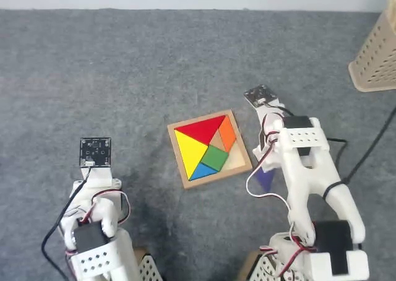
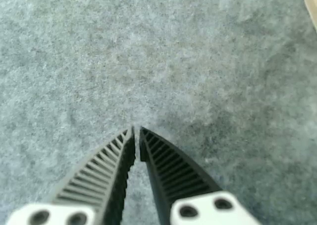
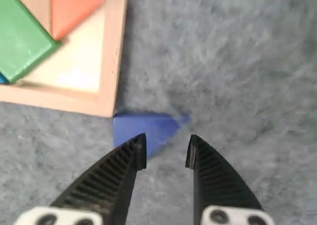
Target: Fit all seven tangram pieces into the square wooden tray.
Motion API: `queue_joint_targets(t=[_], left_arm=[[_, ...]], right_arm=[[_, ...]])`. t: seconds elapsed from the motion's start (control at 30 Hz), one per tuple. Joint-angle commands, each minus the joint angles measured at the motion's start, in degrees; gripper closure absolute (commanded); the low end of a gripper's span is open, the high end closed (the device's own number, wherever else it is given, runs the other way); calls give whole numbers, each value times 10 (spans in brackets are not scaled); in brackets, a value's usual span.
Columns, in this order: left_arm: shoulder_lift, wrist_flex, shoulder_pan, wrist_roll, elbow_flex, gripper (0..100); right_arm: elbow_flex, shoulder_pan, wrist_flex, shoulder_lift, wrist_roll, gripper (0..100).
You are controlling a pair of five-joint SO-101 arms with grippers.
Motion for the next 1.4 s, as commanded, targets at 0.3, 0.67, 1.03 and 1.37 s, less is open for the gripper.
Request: queue_joint_targets(t=[0.3, 0.67, 1.03, 1.37], left_arm=[[-8, 4, -2, -3, -4, 987], [-8, 4, -2, -3, -4, 987], [-8, 4, -2, -3, -4, 987], [-8, 4, -2, -3, -4, 987]], right_arm=[[-31, -75, 30, -17, -135, 836], [-85, -58, 39, 122, -403, 835], [-109, 22, 40, 159, -135, 838], [-181, 54, 88, 158, -98, 840]])
